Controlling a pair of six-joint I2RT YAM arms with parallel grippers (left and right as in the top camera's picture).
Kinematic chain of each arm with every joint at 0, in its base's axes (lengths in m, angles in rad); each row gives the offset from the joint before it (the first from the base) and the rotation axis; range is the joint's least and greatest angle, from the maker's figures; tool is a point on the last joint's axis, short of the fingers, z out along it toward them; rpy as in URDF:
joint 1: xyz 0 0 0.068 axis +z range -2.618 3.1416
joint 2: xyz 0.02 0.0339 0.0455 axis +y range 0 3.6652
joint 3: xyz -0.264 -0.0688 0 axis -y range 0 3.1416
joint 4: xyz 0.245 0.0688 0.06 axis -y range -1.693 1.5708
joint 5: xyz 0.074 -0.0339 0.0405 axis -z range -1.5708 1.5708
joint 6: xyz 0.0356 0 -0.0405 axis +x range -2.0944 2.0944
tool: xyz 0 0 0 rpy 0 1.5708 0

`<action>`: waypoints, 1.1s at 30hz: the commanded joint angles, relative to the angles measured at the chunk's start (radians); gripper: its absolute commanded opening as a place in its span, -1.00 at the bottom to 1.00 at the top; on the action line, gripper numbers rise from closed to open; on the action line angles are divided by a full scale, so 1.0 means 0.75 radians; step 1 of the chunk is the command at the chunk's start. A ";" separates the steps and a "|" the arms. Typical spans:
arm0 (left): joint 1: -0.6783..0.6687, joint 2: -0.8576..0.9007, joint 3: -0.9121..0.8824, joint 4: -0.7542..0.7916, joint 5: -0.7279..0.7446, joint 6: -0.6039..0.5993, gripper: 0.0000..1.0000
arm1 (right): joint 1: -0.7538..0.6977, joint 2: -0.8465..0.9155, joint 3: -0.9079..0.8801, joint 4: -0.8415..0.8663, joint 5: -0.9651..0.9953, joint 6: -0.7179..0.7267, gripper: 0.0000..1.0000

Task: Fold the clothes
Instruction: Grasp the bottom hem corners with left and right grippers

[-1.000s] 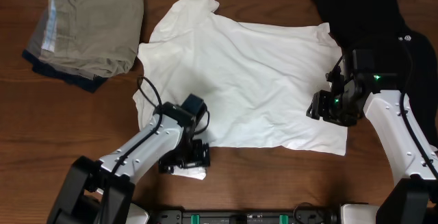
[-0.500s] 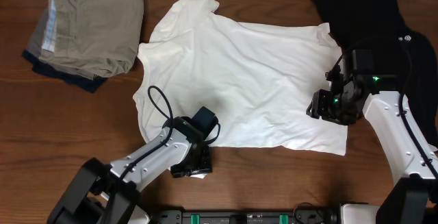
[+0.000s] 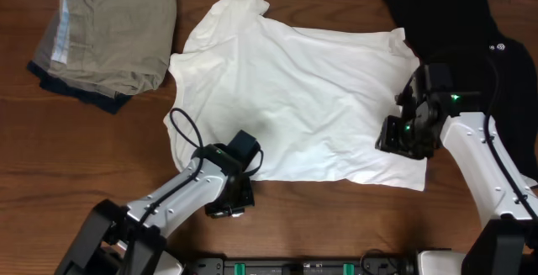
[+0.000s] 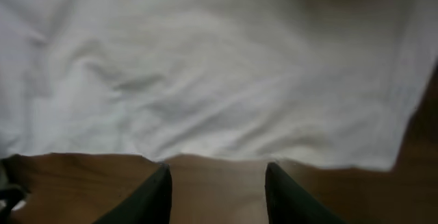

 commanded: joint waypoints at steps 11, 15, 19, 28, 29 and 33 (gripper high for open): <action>0.231 -0.017 0.021 0.039 -0.049 0.080 -0.88 | -0.062 -0.020 -0.350 0.123 0.296 0.298 -0.14; 0.253 -0.017 0.021 0.057 -0.057 0.090 -0.88 | -0.183 -0.020 -0.440 0.201 0.294 0.282 -0.11; 0.254 -0.017 0.021 0.082 -0.057 0.089 -0.88 | -0.288 -0.020 -0.463 0.250 0.289 0.199 -0.09; 0.254 -0.017 0.021 0.090 -0.057 0.097 -0.87 | -0.346 -0.020 -0.463 0.397 0.279 0.075 -0.03; 0.254 -0.017 0.021 0.090 -0.057 0.100 -0.88 | -0.346 -0.020 -0.463 0.403 0.278 0.076 -0.02; 0.254 -0.017 0.021 0.090 -0.057 0.099 -0.88 | -0.345 -0.020 -0.473 0.410 0.222 0.052 -0.03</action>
